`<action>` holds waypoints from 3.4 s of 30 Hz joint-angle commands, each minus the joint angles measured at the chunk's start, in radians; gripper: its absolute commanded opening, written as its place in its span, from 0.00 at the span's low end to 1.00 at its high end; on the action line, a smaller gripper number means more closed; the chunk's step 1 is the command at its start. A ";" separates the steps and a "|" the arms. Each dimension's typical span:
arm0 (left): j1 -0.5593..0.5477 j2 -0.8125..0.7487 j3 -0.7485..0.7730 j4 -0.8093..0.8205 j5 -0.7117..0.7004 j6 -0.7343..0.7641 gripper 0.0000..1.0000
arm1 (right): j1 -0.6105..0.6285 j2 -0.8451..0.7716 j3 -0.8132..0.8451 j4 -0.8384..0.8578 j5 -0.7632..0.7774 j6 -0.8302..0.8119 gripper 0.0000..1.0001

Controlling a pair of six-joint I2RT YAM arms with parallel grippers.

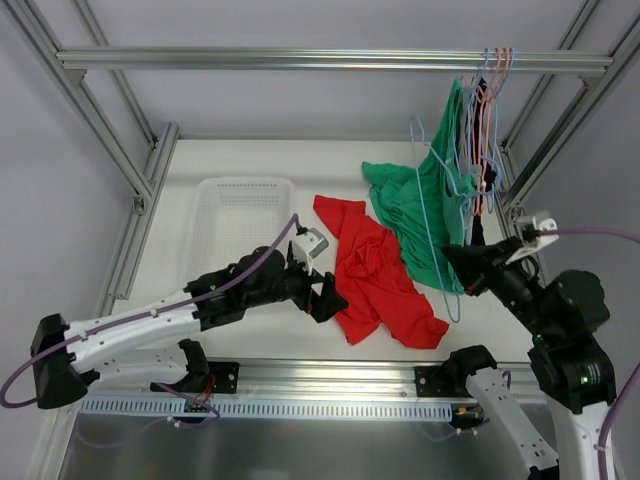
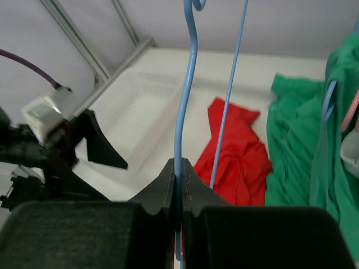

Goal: Remove the tank top from the hanger

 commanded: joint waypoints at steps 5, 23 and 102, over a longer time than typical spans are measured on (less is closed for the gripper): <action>-0.008 -0.210 0.056 -0.172 -0.144 0.034 0.99 | 0.005 0.344 0.237 -0.216 -0.002 -0.016 0.00; -0.008 -0.263 0.016 -0.247 -0.144 0.023 0.99 | 0.053 1.116 0.956 -0.219 0.098 -0.016 0.00; 0.341 0.138 1.024 -0.568 -0.688 0.146 0.00 | 0.094 0.019 0.321 -0.409 0.055 -0.173 0.99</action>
